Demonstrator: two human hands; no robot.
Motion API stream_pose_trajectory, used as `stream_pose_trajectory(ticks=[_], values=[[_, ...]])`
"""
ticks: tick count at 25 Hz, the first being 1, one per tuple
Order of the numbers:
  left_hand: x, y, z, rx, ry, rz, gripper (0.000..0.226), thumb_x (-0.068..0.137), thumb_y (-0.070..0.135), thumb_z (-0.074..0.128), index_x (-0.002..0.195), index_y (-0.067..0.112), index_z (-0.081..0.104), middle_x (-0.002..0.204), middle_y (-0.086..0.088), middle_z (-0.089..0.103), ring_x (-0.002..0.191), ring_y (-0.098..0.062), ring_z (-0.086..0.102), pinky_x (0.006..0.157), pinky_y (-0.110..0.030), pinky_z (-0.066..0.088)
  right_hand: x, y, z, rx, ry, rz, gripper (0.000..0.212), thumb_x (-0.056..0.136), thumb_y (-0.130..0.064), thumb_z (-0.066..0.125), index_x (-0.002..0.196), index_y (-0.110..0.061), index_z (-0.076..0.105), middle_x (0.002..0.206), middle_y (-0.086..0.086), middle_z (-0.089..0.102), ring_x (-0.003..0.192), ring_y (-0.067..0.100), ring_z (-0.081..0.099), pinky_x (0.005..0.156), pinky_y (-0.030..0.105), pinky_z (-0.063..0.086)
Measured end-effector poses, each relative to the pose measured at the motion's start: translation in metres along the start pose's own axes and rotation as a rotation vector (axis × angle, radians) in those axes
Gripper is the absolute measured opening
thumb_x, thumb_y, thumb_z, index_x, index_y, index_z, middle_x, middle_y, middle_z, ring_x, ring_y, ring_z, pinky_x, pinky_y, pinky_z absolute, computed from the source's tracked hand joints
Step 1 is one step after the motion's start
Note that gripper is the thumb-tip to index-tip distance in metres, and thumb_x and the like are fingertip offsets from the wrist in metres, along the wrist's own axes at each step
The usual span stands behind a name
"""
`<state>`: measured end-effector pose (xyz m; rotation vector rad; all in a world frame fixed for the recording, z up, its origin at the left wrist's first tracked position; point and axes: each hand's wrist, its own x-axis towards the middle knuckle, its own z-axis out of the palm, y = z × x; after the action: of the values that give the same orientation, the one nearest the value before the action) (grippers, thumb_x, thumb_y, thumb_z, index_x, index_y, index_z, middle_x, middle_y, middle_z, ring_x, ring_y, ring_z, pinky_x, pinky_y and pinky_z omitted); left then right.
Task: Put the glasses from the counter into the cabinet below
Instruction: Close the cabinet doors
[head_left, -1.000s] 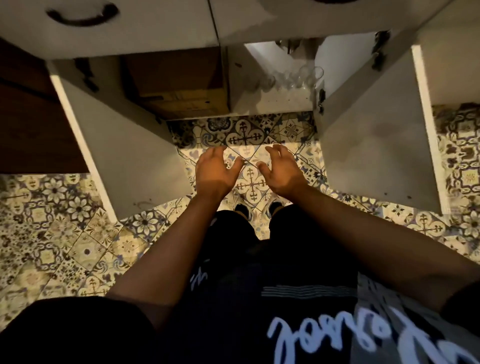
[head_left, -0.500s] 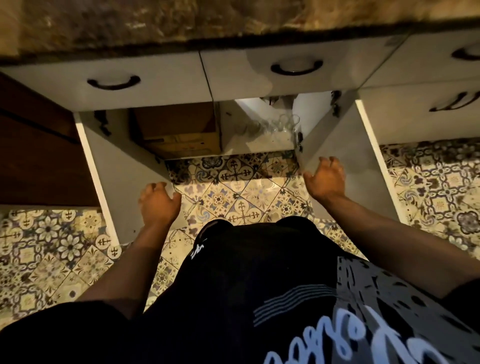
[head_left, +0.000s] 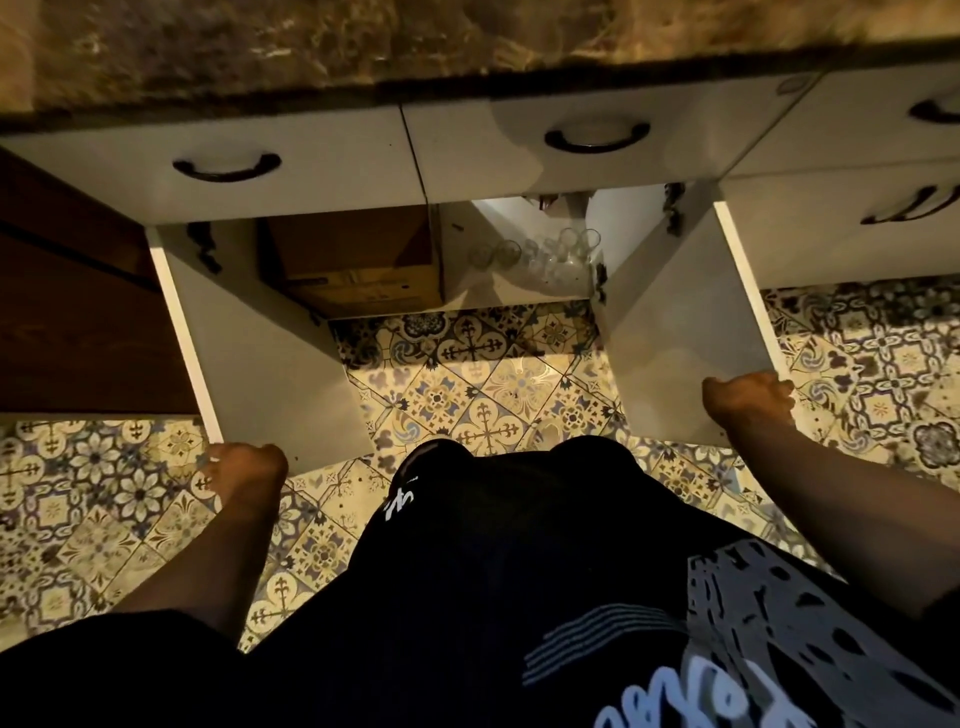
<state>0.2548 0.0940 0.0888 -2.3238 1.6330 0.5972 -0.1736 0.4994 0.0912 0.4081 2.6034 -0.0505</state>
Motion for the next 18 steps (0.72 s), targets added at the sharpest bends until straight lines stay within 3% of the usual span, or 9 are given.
stream_pose_trajectory(ticks=[5, 8, 12, 18], values=[[0.009, -0.009, 0.0, -0.007, 0.011, 0.04, 0.061, 0.091, 0.015, 0.055, 0.142, -0.012, 0.035, 0.146, -0.032, 0.041, 0.132, -0.047, 0.042, 0.108, -0.049, 0.039, 0.007, 0.013, 0.003, 0.016, 0.024, -0.004, 0.089, 0.083, -0.042, 0.061, 0.152, -0.003, 0.021, 0.154, 0.024, 0.028, 0.143, 0.042, 0.028, 0.119, 0.053, 0.025], [0.006, -0.001, -0.004, -0.029, 0.017, 0.046, 0.044, 0.09, 0.012, 0.056, 0.127, -0.011, 0.053, 0.132, -0.029, 0.056, 0.118, -0.049, 0.057, 0.089, -0.045, 0.05, 0.013, 0.024, 0.002, 0.037, -0.013, 0.037, 0.087, 0.083, -0.04, 0.062, 0.15, 0.0, 0.023, 0.151, 0.023, 0.031, 0.141, 0.042, 0.03, 0.118, 0.052, 0.028], [-0.002, 0.017, -0.001, -0.073, 0.03, 0.065, 0.037, 0.087, 0.011, 0.062, 0.118, -0.011, 0.063, 0.124, -0.03, 0.063, 0.115, -0.047, 0.061, 0.096, -0.047, 0.051, 0.006, 0.023, 0.008, -0.033, 0.011, 0.039, 0.079, 0.084, -0.036, 0.062, 0.144, 0.003, 0.03, 0.143, 0.026, 0.036, 0.133, 0.045, 0.038, 0.112, 0.053, 0.035], [-0.011, 0.053, 0.015, -0.308, -0.116, 0.149, 0.032, 0.076, 0.025, 0.069, 0.096, -0.001, 0.071, 0.094, -0.018, 0.073, 0.09, -0.037, 0.071, 0.083, -0.049, 0.06, -0.031, -0.004, 0.036, -0.082, 0.056, 0.053, 0.065, 0.088, -0.024, 0.057, 0.139, 0.007, 0.033, 0.143, 0.029, 0.036, 0.132, 0.045, 0.037, 0.113, 0.052, 0.033]])
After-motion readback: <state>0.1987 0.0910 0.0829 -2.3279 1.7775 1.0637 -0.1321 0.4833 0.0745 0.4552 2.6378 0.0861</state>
